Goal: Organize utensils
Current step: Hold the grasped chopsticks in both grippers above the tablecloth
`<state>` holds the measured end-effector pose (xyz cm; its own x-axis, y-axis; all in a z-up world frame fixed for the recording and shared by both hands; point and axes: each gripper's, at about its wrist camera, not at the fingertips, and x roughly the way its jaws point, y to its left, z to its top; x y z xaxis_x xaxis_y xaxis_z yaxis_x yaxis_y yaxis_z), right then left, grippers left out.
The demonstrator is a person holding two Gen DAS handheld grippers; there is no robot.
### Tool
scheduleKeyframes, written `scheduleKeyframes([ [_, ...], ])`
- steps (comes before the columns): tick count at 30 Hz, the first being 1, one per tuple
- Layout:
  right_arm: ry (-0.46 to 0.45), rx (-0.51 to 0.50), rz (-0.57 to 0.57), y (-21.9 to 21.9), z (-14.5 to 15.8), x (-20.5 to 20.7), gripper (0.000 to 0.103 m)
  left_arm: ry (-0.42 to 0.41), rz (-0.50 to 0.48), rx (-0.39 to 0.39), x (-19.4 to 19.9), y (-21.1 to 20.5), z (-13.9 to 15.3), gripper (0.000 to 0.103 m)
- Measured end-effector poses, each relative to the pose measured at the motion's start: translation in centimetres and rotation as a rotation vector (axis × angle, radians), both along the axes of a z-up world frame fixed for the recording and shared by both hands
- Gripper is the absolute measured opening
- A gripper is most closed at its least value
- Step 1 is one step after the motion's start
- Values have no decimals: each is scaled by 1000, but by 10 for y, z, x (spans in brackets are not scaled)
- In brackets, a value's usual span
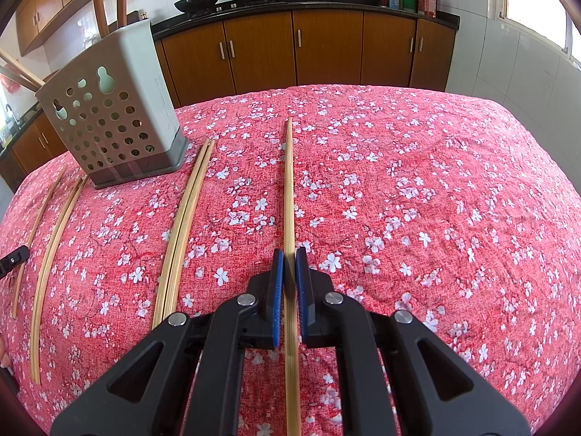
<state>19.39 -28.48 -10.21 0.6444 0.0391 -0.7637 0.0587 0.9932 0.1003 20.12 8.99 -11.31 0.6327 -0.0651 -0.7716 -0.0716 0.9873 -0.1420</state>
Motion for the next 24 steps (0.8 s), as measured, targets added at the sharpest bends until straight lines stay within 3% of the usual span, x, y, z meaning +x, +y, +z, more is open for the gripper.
scheduleKeyframes([
  [17, -1, 7, 0, -1, 0, -1, 8, -1, 2, -5, -1, -1, 2, 11],
  [21, -2, 28, -2, -5, 0, -8, 8, 8, -14, 68, -9, -11, 5, 11],
  [24, -1, 27, 10, -4, 1, -20, 8, 15, -25, 64, -20, -12, 5, 11],
])
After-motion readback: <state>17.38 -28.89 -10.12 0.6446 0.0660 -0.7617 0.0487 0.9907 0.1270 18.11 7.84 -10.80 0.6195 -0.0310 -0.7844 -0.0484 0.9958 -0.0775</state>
